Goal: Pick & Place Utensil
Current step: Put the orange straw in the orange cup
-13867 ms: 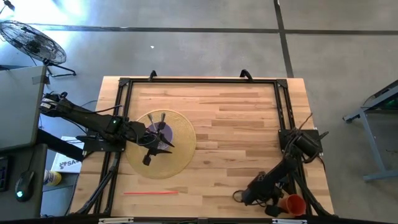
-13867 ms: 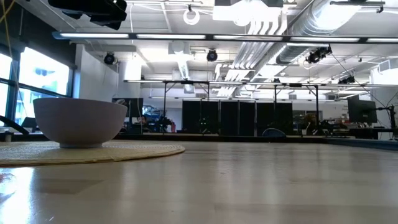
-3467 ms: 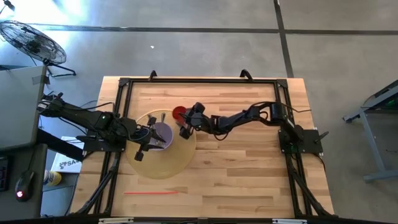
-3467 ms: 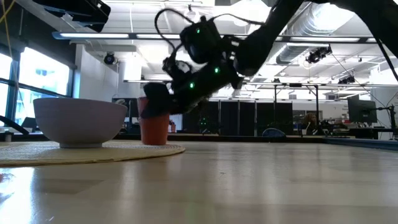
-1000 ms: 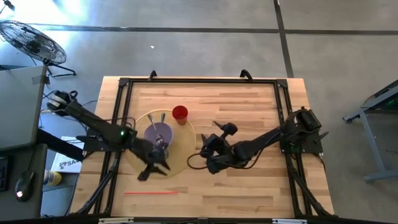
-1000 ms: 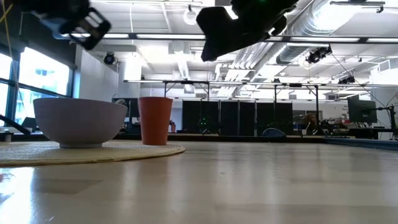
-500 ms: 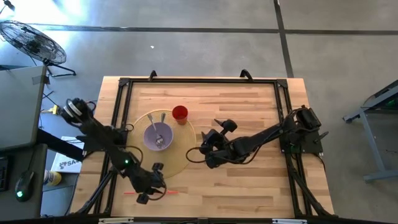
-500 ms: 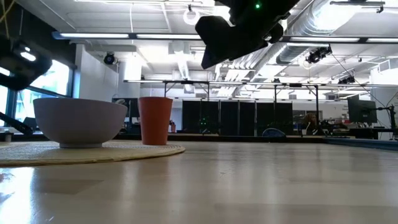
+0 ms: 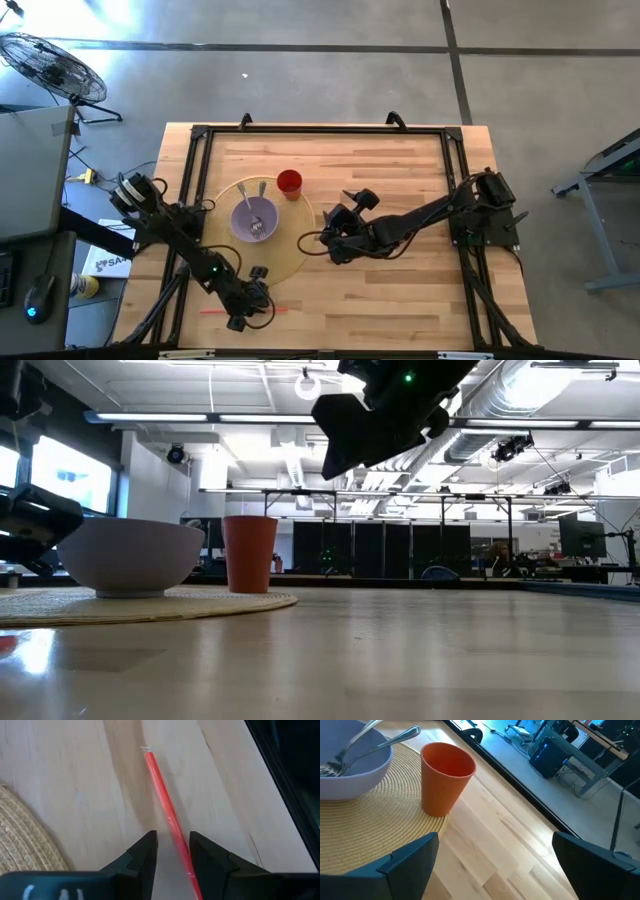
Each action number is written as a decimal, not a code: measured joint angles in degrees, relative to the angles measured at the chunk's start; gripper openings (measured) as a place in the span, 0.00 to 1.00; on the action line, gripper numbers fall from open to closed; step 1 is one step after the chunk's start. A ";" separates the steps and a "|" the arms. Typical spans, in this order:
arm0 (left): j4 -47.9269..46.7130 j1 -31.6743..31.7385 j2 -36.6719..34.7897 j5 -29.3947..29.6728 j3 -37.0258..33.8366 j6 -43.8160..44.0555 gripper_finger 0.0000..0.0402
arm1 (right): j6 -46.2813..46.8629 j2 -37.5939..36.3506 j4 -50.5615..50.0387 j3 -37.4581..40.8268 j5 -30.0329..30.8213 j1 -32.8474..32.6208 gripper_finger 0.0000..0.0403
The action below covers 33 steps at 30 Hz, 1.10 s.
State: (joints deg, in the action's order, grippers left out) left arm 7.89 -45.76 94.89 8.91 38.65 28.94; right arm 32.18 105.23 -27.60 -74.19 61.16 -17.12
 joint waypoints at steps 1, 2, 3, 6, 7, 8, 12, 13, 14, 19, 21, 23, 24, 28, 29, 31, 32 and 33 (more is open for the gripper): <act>-0.03 0.00 0.00 0.33 0.00 -0.05 0.29 | 0.00 0.00 0.02 0.00 -0.02 0.00 0.96; -0.06 -0.02 0.02 0.58 0.00 -0.12 0.29 | 0.00 0.00 0.00 0.00 -0.07 0.00 0.96; -0.06 -0.02 0.04 0.70 0.00 -0.15 0.28 | 0.00 0.00 0.00 0.00 -0.08 0.00 0.96; -0.32 0.00 0.04 0.96 0.00 -0.16 0.26 | 0.00 0.00 0.00 0.00 -0.08 0.00 0.96; -0.45 0.00 0.04 1.09 0.00 -0.14 0.24 | 0.00 0.00 -0.02 0.00 -0.08 0.00 0.96; -0.58 0.00 0.04 1.32 0.00 -0.14 0.21 | -0.02 0.00 -0.02 0.00 -0.08 0.00 0.96; -1.04 0.00 0.04 2.49 0.00 -0.14 0.10 | -0.02 0.02 -0.02 0.00 -0.08 0.02 0.96; -1.07 0.00 0.04 2.48 0.00 -0.14 0.06 | -0.02 0.02 -0.02 0.00 -0.08 0.02 0.96; -1.08 0.00 0.04 2.57 0.01 -0.13 0.04 | -0.02 0.02 -0.02 0.00 -0.08 0.02 0.96; -1.23 0.02 0.04 3.29 0.04 -0.14 0.05 | -0.02 0.02 -0.02 0.00 -0.08 0.02 0.96; -1.29 0.02 0.07 3.66 0.04 -0.23 0.07 | -0.02 0.02 -0.02 0.00 -0.08 0.02 0.96; -1.34 0.02 0.01 3.74 0.02 -0.43 0.07 | -0.02 0.02 -0.02 0.00 -0.08 0.02 0.96; -1.41 0.02 -0.09 3.78 0.02 -0.45 0.07 | -0.02 0.02 -0.02 0.00 -0.08 0.02 0.96; -0.90 0.04 -0.11 3.38 -0.01 -0.19 0.07 | -0.13 0.03 -0.04 0.00 -0.08 0.02 0.96; -1.18 0.04 -0.11 3.20 0.17 -0.19 0.08 | -0.13 0.04 -0.02 0.00 -0.08 0.02 0.96; -1.55 0.04 -0.11 3.05 0.63 -0.19 0.08 | -0.09 0.04 -0.02 0.00 -0.08 0.02 0.96; -1.68 0.04 -0.11 3.43 0.76 -0.19 0.08 | -0.09 0.04 -0.02 0.00 -0.08 0.02 0.96; -1.82 0.04 -0.12 3.67 0.76 -0.19 0.08 | -0.13 0.04 -0.02 0.00 -0.08 0.02 0.96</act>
State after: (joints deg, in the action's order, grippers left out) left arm 6.07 -45.71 94.77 12.58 39.42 28.75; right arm 32.06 105.27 -27.62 -74.19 61.08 -17.10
